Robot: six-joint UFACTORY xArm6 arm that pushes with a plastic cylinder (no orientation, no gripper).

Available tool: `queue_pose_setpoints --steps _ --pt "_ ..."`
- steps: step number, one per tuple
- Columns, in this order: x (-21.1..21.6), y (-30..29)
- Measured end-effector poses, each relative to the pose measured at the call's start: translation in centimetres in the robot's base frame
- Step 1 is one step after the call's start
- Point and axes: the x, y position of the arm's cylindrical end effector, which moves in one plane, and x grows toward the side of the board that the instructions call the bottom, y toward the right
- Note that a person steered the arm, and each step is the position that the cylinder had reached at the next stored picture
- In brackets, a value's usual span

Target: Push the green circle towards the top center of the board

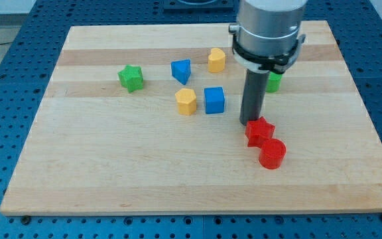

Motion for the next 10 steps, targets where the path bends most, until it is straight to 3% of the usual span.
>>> queue_pose_setpoints --steps 2,7,10 --pt "-1.8 6.2" --pt "-7.6 5.6" --pt "-10.8 2.3"
